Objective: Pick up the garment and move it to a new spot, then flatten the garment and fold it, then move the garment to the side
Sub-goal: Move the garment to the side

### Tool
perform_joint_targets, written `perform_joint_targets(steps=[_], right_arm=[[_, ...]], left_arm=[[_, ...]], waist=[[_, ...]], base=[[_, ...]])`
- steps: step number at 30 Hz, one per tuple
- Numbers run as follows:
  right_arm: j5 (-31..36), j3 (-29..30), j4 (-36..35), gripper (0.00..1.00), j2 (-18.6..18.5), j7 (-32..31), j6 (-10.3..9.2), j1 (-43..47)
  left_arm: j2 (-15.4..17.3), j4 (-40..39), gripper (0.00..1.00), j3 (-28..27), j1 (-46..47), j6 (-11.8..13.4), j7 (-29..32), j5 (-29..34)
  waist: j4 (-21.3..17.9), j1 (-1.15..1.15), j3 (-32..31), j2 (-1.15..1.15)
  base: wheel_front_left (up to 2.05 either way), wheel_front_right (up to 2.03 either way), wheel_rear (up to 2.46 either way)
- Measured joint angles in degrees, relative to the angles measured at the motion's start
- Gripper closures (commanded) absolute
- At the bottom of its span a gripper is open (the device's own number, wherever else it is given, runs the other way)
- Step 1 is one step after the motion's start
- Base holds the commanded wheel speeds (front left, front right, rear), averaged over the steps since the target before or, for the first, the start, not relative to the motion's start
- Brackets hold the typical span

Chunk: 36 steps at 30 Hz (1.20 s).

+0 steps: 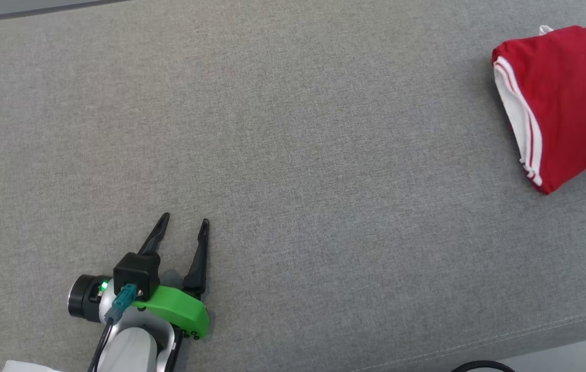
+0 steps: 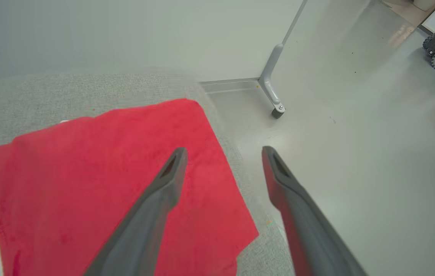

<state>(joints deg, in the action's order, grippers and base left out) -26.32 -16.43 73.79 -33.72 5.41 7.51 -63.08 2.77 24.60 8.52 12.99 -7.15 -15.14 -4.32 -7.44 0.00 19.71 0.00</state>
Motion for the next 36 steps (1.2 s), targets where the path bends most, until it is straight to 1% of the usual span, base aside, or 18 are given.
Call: perform_joint_targets(steps=[3,6,10,12,16,18,19,24,28,36], right_arm=[[1.49,2.13,0.14,0.00,1.04,2.60,-0.01,1.22],[3.07,2.25,0.09,0.00,4.38,5.76,0.00,1.94],[4.42,1.67,-0.74,0.00,8.83,8.47,0.00,4.25],[4.57,1.51,-2.19,0.00,11.28,9.03,0.00,5.67],[2.16,0.99,-6.42,0.00,16.62,9.40,0.00,10.11],[2.20,-0.29,-9.03,0.00,18.25,9.50,0.00,11.94],[1.59,-0.87,-11.57,0.00,19.62,9.57,0.00,13.82],[2.07,-2.55,-16.90,0.00,21.82,9.58,0.00,19.52],[2.27,-2.36,-19.45,0.00,23.07,9.58,0.00,22.93],[5.69,1.91,-25.55,0.00,25.70,9.58,0.00,32.15]], left_arm=[[-0.01,0.18,0.00,-0.02,-0.02,0.00,0.01,-0.03],[0.00,0.75,0.00,-0.18,-0.19,-0.01,0.02,-0.15],[0.00,1.05,0.00,-0.23,-0.71,0.11,0.02,-0.71],[0.01,1.14,0.00,-0.35,-0.91,0.30,0.01,-1.07],[0.00,1.90,0.00,-0.42,-1.70,0.59,0.02,-1.26],[0.02,2.35,0.00,-0.68,-1.97,0.63,0.02,-1.30],[0.01,2.59,0.00,-0.88,-2.09,0.73,0.01,-1.43],[0.01,2.93,0.00,-0.99,-3.00,1.12,0.02,-2.42],[0.02,2.98,0.00,-0.90,-3.44,1.42,0.02,-3.11],[0.01,3.02,0.00,-2.19,-6.54,2.63,0.02,-4.71]], waist=[[0.27,0.00,-0.47,0.00],[0.38,0.00,-1.36,0.00],[0.28,0.00,-2.84,0.00],[0.17,0.00,-3.65,0.00],[0.00,0.00,-5.24,0.00],[-0.08,0.00,-5.98,0.00],[-0.14,0.00,-6.67,0.00],[0.03,0.00,-8.35,0.00],[0.37,0.00,-9.38,0.00],[1.37,0.00,-12.89,0.00]], base=[[0.00,0.00,0.00],[0.00,0.00,0.00],[0.00,0.00,0.00],[0.00,0.00,0.00],[0.00,0.00,0.00],[0.00,0.00,0.00],[0.00,0.00,0.00],[0.00,0.00,0.00],[0.00,0.00,0.00],[0.00,0.00,0.00]])
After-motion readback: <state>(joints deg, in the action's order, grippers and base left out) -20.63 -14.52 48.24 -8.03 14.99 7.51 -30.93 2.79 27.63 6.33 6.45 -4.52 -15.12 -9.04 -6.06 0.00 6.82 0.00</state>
